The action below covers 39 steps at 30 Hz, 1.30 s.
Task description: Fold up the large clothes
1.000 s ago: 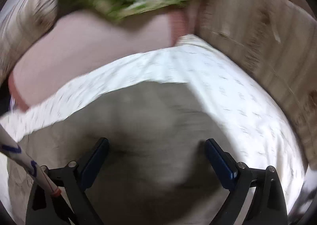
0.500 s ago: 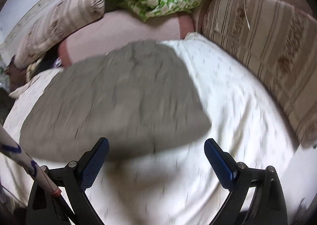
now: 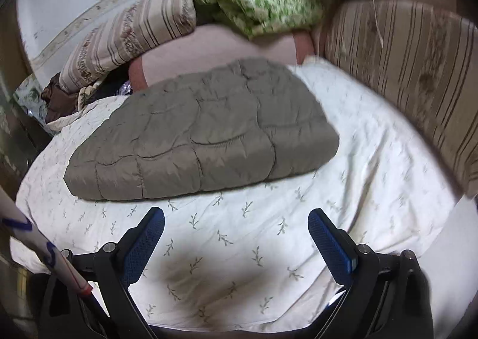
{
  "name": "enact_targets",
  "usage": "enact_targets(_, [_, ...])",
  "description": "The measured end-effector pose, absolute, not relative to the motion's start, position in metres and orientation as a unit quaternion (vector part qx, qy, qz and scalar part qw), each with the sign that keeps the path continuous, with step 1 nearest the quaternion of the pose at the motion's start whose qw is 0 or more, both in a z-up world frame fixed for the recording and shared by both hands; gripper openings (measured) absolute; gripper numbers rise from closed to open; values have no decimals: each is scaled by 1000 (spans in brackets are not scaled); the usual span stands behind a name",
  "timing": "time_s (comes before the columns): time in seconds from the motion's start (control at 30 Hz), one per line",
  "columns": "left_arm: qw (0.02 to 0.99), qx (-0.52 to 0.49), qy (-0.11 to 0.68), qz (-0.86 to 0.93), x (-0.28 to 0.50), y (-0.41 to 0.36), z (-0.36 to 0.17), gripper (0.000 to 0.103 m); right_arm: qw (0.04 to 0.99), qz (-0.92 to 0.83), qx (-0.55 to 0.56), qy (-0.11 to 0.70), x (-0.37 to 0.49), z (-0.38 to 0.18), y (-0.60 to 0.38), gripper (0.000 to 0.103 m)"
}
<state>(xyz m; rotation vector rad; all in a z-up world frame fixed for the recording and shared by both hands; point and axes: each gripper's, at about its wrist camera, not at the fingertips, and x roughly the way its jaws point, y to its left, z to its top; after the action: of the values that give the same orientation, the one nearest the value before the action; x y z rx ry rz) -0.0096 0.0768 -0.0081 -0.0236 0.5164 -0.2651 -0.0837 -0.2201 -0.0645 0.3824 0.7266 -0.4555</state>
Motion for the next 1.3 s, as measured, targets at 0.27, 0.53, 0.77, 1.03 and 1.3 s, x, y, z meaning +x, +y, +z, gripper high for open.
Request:
enact_targets(0.27, [936, 42, 314, -156, -30, 38, -36, 96, 900, -226, 160, 336, -103, -62, -207, 99])
enact_targets(0.53, [926, 72, 338, -150, -28, 24, -51, 96, 894, -240, 142, 351, -111, -72, -203, 99])
enact_targets(0.77, [916, 85, 364, -147, -22, 21, -64, 96, 883, -239, 151, 375, -105, -84, -202, 99])
enact_targets(1.03, [906, 89, 389, -144, -14, 22, -79, 96, 881, -235, 132, 389, -97, -91, -192, 99])
enact_targets(1.3, [898, 89, 407, -141, -5, 22, -89, 96, 876, -231, 116, 406, -88, -98, -184, 99])
